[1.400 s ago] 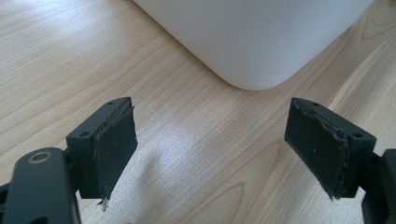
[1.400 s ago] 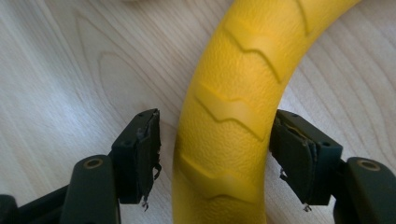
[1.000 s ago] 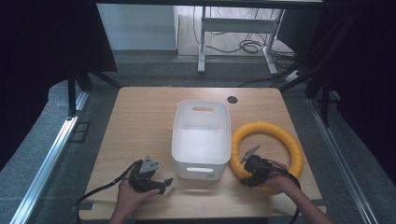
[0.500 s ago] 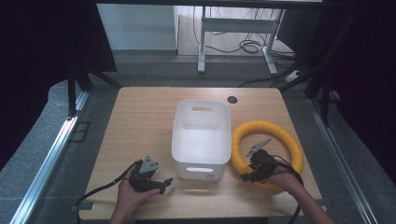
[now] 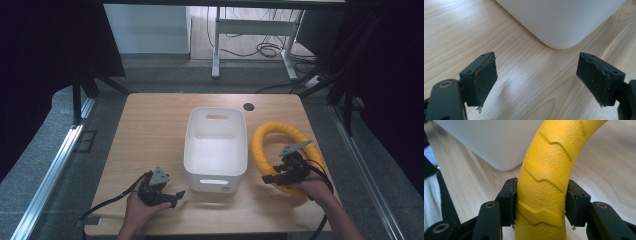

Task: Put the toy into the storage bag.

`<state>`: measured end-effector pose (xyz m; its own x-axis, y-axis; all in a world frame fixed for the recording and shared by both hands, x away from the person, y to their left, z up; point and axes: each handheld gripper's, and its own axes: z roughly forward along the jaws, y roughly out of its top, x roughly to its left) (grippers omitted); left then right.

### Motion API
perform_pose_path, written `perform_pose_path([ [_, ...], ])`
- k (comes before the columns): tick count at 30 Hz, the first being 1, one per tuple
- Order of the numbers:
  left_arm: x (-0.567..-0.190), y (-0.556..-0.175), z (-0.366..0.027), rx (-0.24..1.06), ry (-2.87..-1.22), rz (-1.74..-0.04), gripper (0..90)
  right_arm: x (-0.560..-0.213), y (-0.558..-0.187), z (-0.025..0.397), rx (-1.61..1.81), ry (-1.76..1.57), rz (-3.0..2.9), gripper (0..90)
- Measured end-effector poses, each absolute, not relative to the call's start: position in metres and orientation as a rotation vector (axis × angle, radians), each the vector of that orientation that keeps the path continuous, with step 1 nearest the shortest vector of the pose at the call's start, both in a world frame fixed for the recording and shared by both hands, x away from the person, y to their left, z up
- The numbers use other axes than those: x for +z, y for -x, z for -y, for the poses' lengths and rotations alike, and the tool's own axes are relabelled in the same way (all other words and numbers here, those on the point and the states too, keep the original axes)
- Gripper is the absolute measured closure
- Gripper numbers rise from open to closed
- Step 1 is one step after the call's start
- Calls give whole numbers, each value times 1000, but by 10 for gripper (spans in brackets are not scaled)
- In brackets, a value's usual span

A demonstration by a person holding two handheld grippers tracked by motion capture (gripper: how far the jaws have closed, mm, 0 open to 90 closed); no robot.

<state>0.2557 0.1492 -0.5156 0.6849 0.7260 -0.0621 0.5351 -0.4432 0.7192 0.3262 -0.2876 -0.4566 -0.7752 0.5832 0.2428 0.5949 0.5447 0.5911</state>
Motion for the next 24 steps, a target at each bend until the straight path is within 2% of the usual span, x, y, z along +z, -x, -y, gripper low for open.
perform_pose_path([
  [24,-515,-256,-149,335,-2155,-967,169,-421,-332,320,-1436,1124,2601,505],
])
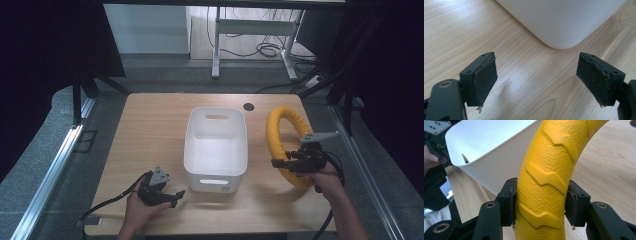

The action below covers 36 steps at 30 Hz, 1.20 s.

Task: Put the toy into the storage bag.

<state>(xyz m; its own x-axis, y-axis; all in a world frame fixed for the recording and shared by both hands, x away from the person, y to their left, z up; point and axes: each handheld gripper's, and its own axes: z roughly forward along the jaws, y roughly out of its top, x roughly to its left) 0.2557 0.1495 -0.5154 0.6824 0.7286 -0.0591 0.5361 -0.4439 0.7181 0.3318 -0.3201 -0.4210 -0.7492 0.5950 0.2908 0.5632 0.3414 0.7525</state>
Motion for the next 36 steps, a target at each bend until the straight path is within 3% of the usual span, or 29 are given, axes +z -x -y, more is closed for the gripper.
perform_pose_path([
  [21,-515,-256,-150,339,-2155,-963,169,-398,-331,325,1764,-1033,-2339,505],
  [36,-516,-256,-149,337,-2157,-960,169,-390,-324,309,1780,-1005,-2186,504],
])
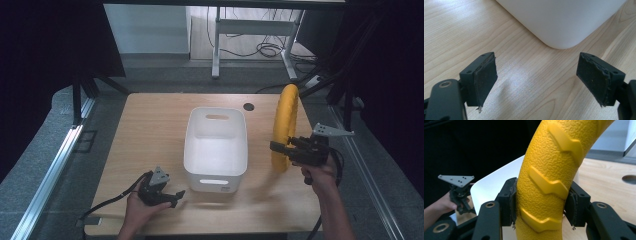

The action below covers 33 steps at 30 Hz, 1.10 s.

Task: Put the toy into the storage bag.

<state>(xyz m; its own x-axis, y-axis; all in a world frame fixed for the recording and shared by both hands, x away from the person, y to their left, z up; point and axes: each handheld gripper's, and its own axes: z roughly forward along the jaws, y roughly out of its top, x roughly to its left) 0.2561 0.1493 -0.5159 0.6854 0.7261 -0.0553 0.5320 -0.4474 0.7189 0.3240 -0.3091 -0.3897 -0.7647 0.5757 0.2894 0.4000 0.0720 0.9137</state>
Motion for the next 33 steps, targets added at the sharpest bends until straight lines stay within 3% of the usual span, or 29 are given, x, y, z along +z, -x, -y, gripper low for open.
perform_pose_path([
  [33,-517,-256,-149,344,-2170,-961,168,-374,-300,258,1860,-1019,-1741,499],
])
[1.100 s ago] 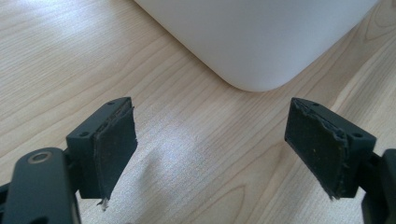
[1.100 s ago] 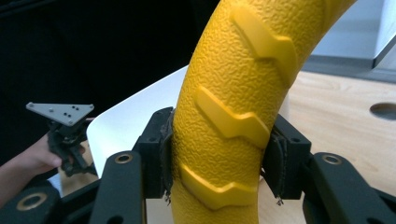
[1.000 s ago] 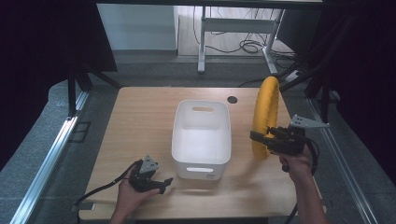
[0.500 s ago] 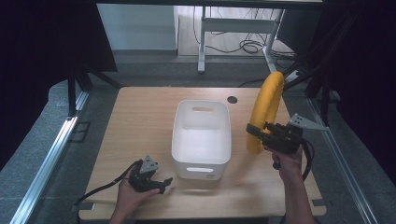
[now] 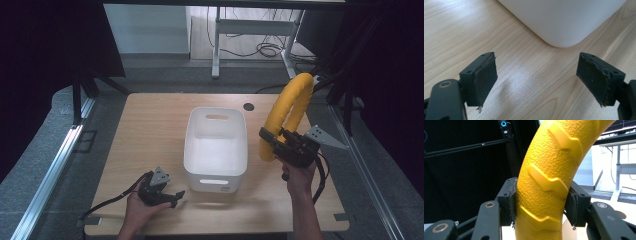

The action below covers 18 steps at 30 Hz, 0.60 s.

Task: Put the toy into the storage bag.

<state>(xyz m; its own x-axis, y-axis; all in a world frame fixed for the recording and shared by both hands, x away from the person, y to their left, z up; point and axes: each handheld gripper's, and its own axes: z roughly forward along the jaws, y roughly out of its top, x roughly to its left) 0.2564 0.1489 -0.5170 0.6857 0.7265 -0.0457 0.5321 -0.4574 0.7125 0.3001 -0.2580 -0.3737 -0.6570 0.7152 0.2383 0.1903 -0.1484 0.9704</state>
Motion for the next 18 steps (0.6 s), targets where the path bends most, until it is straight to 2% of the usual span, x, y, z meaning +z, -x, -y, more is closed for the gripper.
perform_pose_path([
  [18,-518,-257,-148,340,-2174,-962,168,-367,-298,243,1878,-1019,-1613,497],
])
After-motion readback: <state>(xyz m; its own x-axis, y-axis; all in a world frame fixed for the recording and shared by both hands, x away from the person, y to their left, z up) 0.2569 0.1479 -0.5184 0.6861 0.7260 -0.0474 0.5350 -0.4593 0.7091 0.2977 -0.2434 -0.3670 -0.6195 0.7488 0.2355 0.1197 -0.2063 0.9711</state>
